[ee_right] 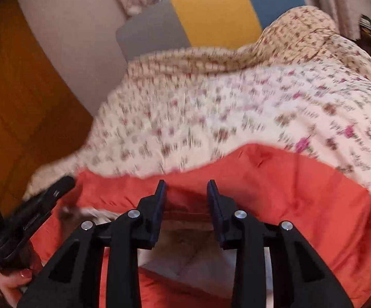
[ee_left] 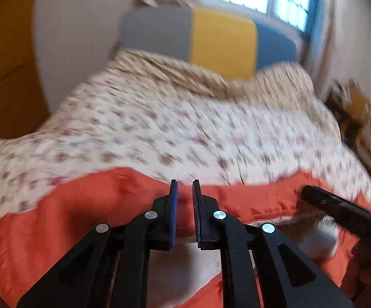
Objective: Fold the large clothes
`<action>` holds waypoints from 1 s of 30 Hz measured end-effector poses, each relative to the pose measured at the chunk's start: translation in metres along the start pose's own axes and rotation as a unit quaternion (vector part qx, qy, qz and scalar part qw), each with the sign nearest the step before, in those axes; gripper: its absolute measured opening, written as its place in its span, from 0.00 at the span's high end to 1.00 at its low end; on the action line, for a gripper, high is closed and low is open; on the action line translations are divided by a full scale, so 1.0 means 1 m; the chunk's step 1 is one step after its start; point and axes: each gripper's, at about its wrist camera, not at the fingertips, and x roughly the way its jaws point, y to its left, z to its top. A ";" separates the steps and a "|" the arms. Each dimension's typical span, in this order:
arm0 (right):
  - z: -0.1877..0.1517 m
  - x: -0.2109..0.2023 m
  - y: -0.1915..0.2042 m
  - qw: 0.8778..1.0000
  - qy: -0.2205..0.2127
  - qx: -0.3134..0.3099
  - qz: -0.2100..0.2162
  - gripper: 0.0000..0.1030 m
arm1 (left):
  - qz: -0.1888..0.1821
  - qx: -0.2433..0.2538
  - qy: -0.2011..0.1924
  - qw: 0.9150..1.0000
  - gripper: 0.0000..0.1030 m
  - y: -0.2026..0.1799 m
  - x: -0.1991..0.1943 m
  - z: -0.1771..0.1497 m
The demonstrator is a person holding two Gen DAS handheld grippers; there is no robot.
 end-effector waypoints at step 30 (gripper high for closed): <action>-0.001 0.072 0.020 0.999 -0.003 -0.035 -0.009 0.71 | -0.022 0.001 0.011 1.000 0.52 0.005 0.051 -0.040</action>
